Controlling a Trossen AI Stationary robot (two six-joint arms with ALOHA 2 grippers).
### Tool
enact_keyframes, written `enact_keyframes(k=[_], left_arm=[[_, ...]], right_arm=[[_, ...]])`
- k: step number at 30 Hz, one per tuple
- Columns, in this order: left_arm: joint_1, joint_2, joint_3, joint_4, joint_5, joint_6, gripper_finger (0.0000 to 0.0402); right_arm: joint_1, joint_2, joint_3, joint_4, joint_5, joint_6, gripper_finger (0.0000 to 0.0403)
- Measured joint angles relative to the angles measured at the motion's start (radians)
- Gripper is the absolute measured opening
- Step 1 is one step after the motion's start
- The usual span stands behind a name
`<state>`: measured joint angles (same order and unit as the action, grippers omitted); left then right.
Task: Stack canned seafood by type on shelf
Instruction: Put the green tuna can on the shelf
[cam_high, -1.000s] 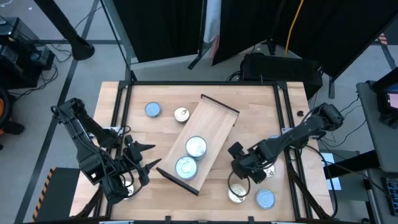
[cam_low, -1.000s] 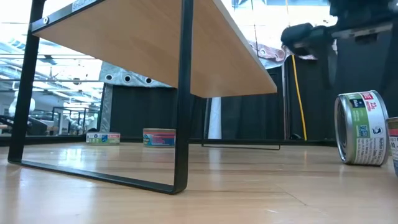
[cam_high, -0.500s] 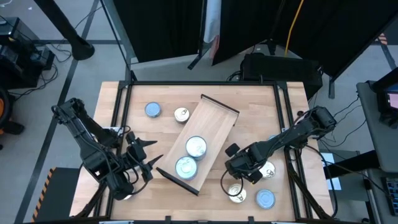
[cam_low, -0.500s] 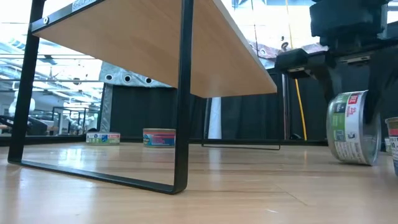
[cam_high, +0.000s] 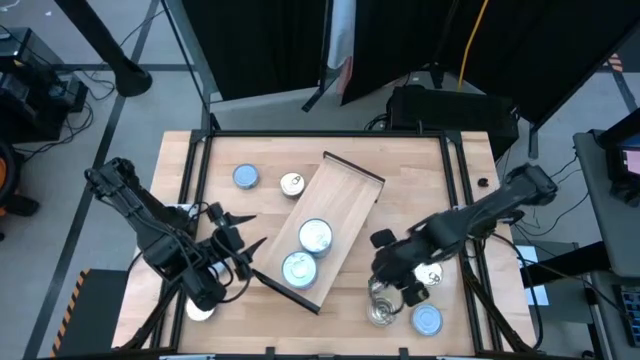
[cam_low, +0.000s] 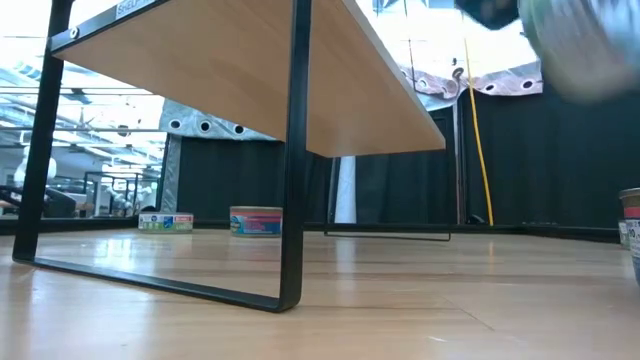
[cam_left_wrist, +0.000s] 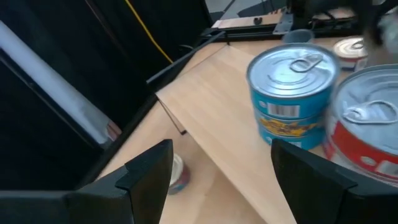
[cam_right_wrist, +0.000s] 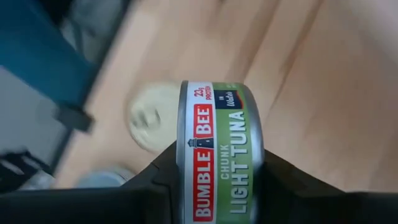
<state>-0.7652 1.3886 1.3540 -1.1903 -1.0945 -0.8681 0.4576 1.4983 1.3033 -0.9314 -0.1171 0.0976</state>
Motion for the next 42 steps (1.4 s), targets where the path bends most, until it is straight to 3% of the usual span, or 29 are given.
enact_keyframes(k=[6,10,16,21,28,42], left_arm=[[0.042,-0.007,0.000,0.003,-0.006,0.071,0.0269],[0.062,-0.033,0.000,0.002,-0.014,0.073,0.0269],[0.066,-0.074,0.001,0.003,-0.015,0.066,0.0269],[0.056,-0.083,0.001,0.003,-0.014,0.065,0.0269],[0.049,-0.083,0.001,0.004,-0.013,0.065,0.0269],[0.049,-0.082,0.001,0.005,-0.005,0.063,0.0269]], right_arm=[[-0.046,-0.164,0.056,0.099,0.037,-0.019,0.0127],[-0.131,-0.265,0.047,0.190,0.156,-0.005,0.0127],[-0.312,-0.346,-0.056,0.351,0.228,0.240,0.0129],[-0.411,-0.353,-0.208,0.442,0.142,0.363,0.0129],[-0.494,-0.342,-0.385,0.789,-0.009,0.482,0.0130],[-0.513,-0.182,-0.431,0.871,-0.012,0.578,0.0131]])
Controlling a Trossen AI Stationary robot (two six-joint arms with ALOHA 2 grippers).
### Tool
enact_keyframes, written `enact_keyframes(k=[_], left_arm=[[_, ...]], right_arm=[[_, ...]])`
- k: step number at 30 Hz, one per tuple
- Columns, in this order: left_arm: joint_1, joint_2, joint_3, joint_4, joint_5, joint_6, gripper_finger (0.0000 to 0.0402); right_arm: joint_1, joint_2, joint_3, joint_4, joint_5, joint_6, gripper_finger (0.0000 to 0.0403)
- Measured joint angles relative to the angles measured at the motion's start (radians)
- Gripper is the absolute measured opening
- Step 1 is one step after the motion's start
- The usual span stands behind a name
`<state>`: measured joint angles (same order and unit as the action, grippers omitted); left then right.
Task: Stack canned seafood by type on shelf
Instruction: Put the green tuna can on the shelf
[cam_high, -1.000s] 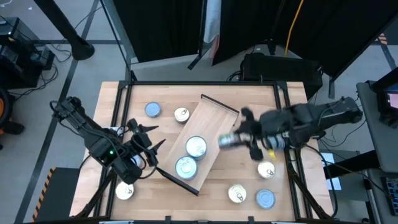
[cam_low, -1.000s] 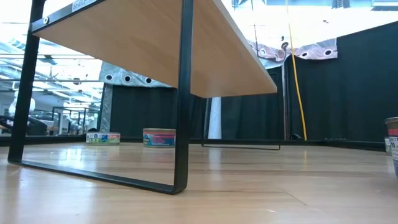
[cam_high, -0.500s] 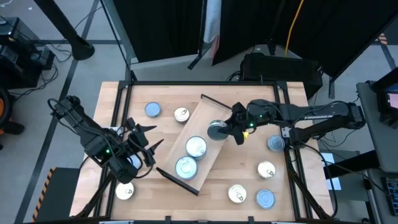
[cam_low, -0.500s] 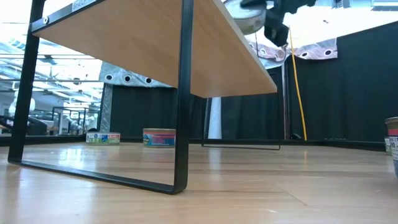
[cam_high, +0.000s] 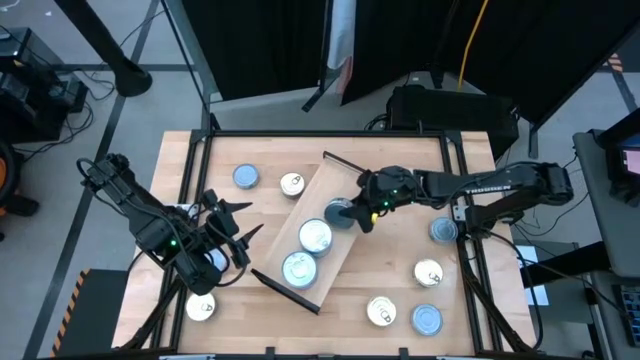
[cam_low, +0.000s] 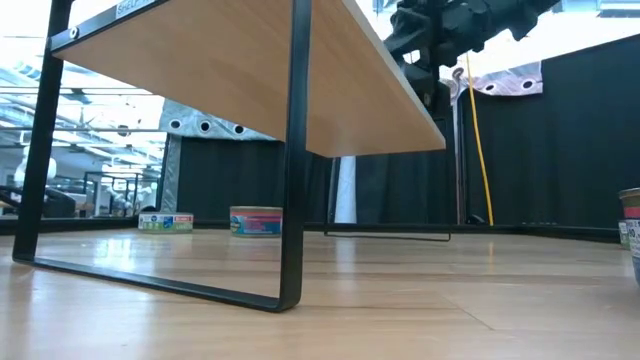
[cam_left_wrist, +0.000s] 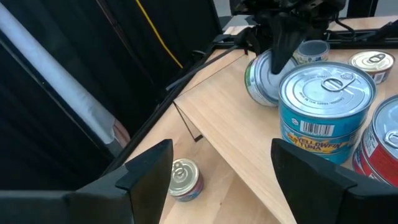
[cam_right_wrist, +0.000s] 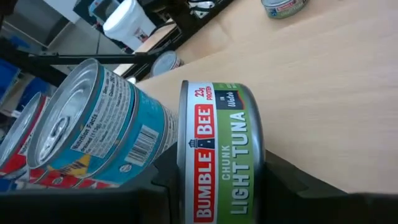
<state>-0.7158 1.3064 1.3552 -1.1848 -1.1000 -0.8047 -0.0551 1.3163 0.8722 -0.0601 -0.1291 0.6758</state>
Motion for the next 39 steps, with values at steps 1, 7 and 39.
enact_keyframes(k=[1,7,39], left_arm=[[0.000,0.000,0.000,0.000,0.000,0.000,0.0269],[0.000,0.000,0.000,0.000,0.002,0.000,0.0269],[0.008,0.000,-0.001,-0.006,-0.012,-0.026,0.0269]], right_arm=[[0.000,0.008,0.000,0.006,0.004,-0.001,0.0134],[0.004,0.018,-0.001,0.022,0.085,-0.057,0.0203],[0.008,-0.121,0.006,-0.212,0.341,-0.411,0.0266]])
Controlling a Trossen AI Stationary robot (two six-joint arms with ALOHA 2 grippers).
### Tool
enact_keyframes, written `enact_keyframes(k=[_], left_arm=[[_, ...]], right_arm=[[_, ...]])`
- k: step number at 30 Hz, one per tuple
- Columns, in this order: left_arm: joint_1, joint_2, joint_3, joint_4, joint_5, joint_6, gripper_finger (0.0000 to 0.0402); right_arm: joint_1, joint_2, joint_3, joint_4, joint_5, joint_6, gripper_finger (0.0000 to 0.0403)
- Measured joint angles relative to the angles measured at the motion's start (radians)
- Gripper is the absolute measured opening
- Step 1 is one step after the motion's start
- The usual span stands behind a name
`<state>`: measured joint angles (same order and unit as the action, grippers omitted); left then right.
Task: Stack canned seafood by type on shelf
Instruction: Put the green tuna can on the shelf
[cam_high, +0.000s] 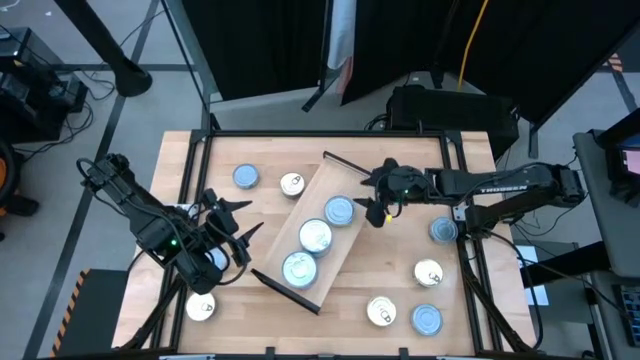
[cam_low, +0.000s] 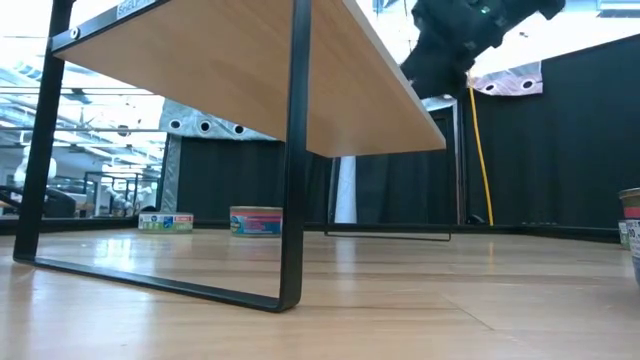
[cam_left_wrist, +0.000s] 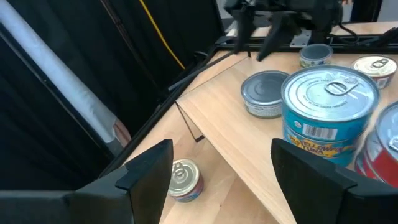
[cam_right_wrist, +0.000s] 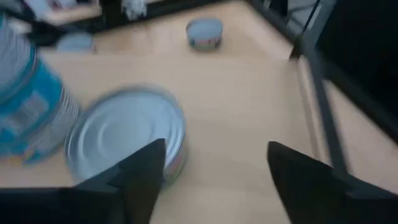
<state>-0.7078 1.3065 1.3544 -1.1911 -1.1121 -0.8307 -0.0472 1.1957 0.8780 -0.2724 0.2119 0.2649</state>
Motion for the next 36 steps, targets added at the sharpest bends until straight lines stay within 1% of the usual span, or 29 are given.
enact_keyframes(k=[6,9,12,15,17,20,22,28,32,36], left_arm=[[0.043,0.000,-0.036,0.003,-0.026,0.000,0.0269],[0.076,0.000,-0.049,0.002,-0.025,0.000,0.0269],[0.097,0.000,-0.050,0.004,-0.016,0.000,0.0269],[0.100,0.000,-0.050,0.002,-0.013,0.000,0.0269],[0.100,0.000,-0.050,0.001,-0.013,0.002,0.0269],[0.100,0.000,-0.050,-0.003,-0.013,0.002,0.0269],[0.100,0.000,-0.050,-0.004,-0.013,0.002,0.0269],[0.103,0.000,-0.050,-0.010,-0.023,0.001,0.0269],[0.124,0.000,-0.057,-0.048,-0.031,-0.032,0.0269],[0.161,0.000,-0.099,-0.066,-0.031,-0.054,0.0269]], right_arm=[[0.046,0.065,0.000,-0.042,0.003,0.011,0.0145],[0.065,0.103,-0.001,-0.037,0.031,0.018,0.0088],[0.078,0.118,-0.001,-0.024,0.046,0.018,0.0042],[0.087,0.118,-0.001,-0.015,0.052,0.015,0.0011],[0.091,0.109,-0.001,-0.002,0.057,0.006,0.0004],[0.091,0.104,0.000,0.033,0.061,0.000,0.0009],[0.091,0.105,-0.001,0.022,0.076,-0.010,0.0010],[0.095,0.113,-0.002,0.051,0.072,-0.019,0.0002],[0.118,0.113,-0.002,0.080,0.070,-0.019,0.0001],[0.135,0.113,-0.002,0.082,0.070,-0.013,0.0000]])
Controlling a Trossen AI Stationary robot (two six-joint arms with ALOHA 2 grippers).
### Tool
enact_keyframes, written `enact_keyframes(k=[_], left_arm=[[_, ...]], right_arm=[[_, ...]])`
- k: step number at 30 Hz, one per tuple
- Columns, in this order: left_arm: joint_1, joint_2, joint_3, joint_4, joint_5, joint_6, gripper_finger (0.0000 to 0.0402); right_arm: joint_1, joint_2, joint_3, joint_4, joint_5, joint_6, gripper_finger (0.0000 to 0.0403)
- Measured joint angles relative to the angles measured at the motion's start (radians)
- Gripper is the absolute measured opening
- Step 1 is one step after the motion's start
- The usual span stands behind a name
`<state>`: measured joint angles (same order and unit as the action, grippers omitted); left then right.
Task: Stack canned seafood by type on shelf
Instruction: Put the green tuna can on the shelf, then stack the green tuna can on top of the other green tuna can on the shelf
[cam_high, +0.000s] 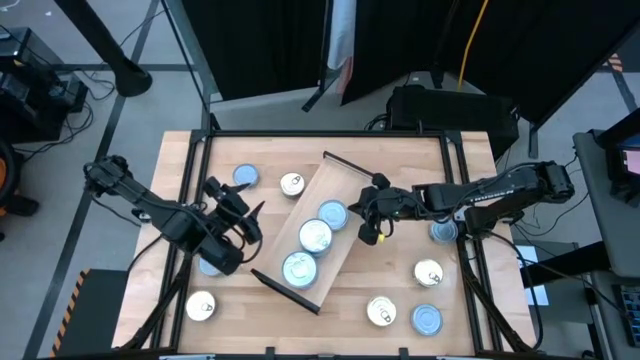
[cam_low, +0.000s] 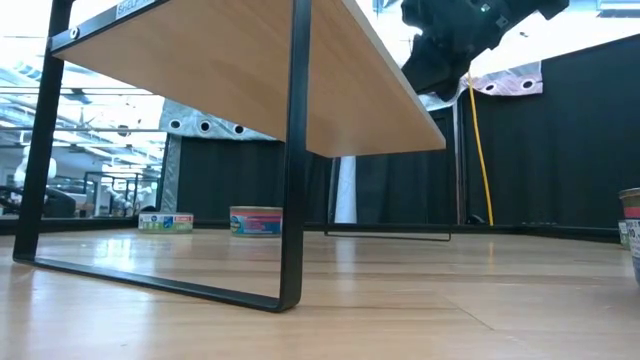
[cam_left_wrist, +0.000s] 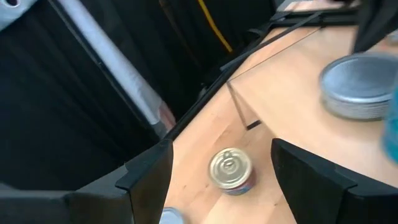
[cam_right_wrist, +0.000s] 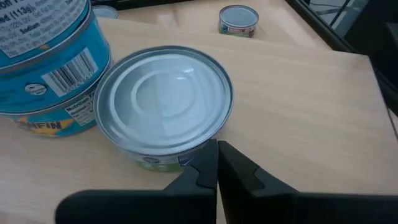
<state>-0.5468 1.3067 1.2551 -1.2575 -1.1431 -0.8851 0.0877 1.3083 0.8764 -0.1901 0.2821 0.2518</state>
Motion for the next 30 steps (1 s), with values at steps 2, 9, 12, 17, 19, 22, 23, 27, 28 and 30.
enact_keyframes(k=[2,9,12,17,19,22,23,27,28,30], left_arm=[[0.026,0.000,-0.022,-0.001,0.000,0.000,0.0269],[0.144,-0.018,-0.032,-0.032,0.006,-0.022,0.0268],[0.254,-0.074,-0.021,-0.057,0.084,0.031,0.0257],[0.526,-0.186,-0.021,-0.062,0.313,0.199,0.0204],[0.650,-0.215,-0.026,-0.052,0.403,0.259,0.0174],[0.818,-0.236,-0.060,0.024,0.601,0.400,0.0122],[0.867,-0.238,-0.081,0.084,0.685,0.453,0.0104],[1.029,-0.210,-0.180,0.264,0.914,0.599,0.0032],[1.065,-0.192,-0.201,0.281,0.926,0.611,0.0017],[1.139,-0.152,-0.241,0.294,0.949,0.630,0.0007]], right_arm=[[0.006,0.000,0.000,0.000,0.001,0.009,0.0000],[0.027,-0.023,0.000,-0.023,0.040,0.024,0.0000],[0.056,-0.075,0.000,-0.038,0.100,0.029,0.0000],[0.116,-0.175,0.000,-0.060,0.165,0.039,0.0000],[0.133,-0.209,0.000,-0.060,0.166,0.039,0.0000],[0.161,-0.240,0.000,-0.061,0.166,0.049,0.0000],[0.170,-0.246,0.000,-0.060,0.168,0.051,0.0000],[0.195,-0.252,0.000,-0.060,0.163,0.049,0.0000],[0.204,-0.252,0.000,-0.068,0.163,0.050,0.0000],[0.218,-0.253,0.000,-0.083,0.163,0.050,0.0000]])
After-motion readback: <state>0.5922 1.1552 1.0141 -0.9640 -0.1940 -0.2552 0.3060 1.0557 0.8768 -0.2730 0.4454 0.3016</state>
